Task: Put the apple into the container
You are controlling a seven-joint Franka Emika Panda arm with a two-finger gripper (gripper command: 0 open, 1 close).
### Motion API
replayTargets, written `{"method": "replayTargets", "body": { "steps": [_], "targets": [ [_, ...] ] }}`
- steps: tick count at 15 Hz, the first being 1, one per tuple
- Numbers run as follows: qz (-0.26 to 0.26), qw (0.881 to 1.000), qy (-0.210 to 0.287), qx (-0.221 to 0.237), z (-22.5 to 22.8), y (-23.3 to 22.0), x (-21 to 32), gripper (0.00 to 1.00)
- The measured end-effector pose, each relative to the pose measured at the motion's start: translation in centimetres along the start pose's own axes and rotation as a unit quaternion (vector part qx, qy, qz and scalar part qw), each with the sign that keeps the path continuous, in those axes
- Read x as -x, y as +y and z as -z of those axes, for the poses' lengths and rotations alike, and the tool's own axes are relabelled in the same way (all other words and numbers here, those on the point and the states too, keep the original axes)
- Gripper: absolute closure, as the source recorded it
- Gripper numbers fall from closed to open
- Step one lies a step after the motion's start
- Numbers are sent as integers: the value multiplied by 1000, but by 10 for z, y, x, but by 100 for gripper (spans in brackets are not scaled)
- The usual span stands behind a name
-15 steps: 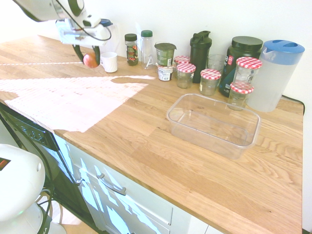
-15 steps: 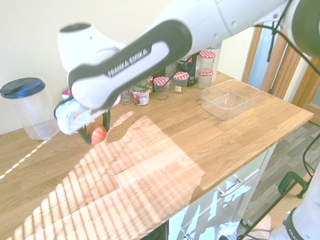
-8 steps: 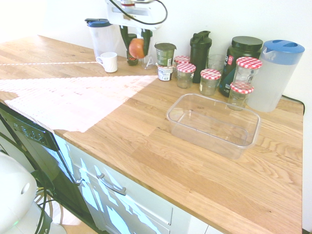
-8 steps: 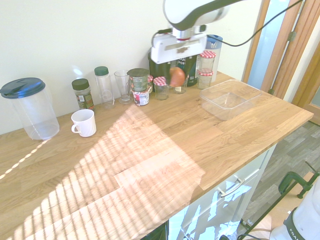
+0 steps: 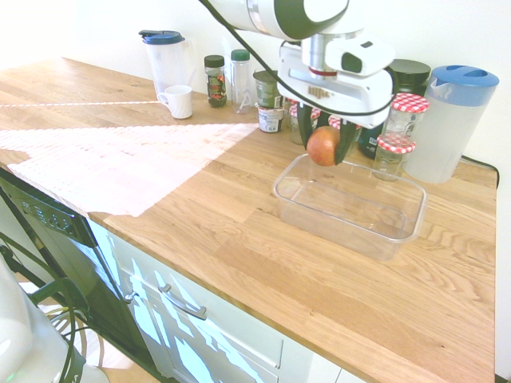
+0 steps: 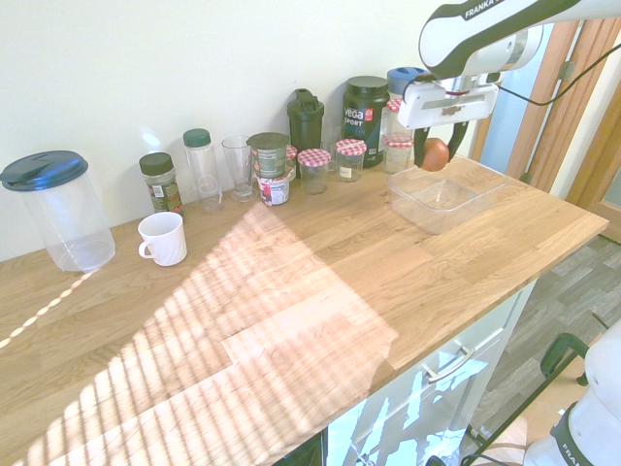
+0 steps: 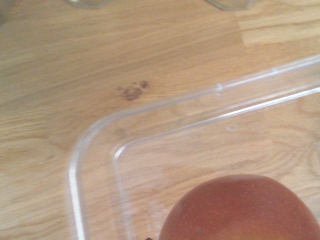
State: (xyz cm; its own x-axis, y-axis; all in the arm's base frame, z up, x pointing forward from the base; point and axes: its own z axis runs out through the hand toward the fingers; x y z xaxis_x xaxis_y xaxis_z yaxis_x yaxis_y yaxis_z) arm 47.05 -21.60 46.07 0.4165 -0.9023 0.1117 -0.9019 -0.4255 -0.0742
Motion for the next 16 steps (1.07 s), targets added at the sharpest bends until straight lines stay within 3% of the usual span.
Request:
{"method": "replayTargets", "body": {
  "steps": [5, 11, 12, 16],
  "targets": [
    [-16, 1000, -4, 17, -24, 31, -27, 100],
    [-4, 1000, -4, 27, -93, 6, -9, 100],
    [-7, 1000, -6, 29, -97, 2, -7, 0],
    [-10, 999, -6, 30, -99, -4, -5, 0]
  ]
}}
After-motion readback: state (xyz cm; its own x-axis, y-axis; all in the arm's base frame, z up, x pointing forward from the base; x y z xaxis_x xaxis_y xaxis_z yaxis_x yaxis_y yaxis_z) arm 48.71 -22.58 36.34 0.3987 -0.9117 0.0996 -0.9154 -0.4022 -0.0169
